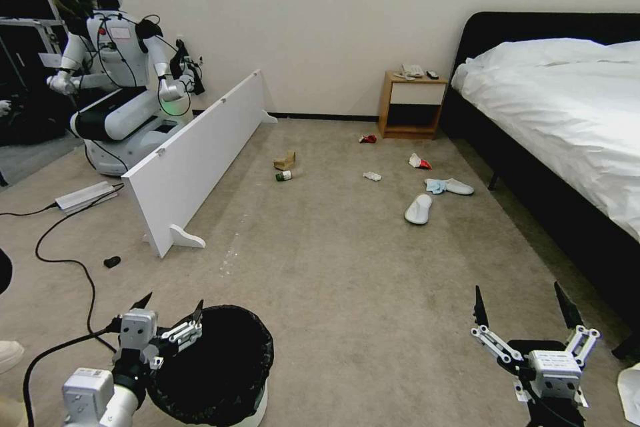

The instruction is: Pick up the trash bin, then pick up the garbage from the floor and place it into the trash bin.

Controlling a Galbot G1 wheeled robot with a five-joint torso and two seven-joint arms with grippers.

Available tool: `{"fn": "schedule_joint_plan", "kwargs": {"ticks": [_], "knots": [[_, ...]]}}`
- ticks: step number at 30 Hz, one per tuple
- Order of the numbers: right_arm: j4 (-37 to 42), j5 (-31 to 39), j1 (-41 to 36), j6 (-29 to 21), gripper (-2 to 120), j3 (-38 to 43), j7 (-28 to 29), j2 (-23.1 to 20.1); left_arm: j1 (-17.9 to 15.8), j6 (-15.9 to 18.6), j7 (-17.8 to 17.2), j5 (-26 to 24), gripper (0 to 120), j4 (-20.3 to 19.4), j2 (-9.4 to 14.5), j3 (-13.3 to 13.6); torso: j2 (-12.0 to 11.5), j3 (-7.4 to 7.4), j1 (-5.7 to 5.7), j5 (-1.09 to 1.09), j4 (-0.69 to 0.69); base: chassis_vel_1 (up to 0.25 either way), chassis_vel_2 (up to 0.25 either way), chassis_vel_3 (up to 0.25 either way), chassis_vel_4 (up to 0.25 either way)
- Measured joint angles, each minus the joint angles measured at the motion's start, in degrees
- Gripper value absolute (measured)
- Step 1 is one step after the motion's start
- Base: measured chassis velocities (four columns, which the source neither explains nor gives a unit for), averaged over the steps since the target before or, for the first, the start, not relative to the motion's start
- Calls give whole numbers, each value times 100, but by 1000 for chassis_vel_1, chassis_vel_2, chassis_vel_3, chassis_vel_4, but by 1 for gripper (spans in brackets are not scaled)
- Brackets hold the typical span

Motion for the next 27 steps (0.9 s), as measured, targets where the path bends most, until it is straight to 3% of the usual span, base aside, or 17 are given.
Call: {"fn": "schedule_joint_plan", "kwargs": {"ticks": [15,27], "knots": [[-26,-22,-32,32,100,-13,0,16,-189,272,-69,-366,98,804,32,29,0,0,0,0,0,0,0,0,0],[-28,-28,-67,34,100,-27,0,21,-603,386,-134,-666,98,1601,19,171,0,0,0,0,0,0,0,0,0]]}}
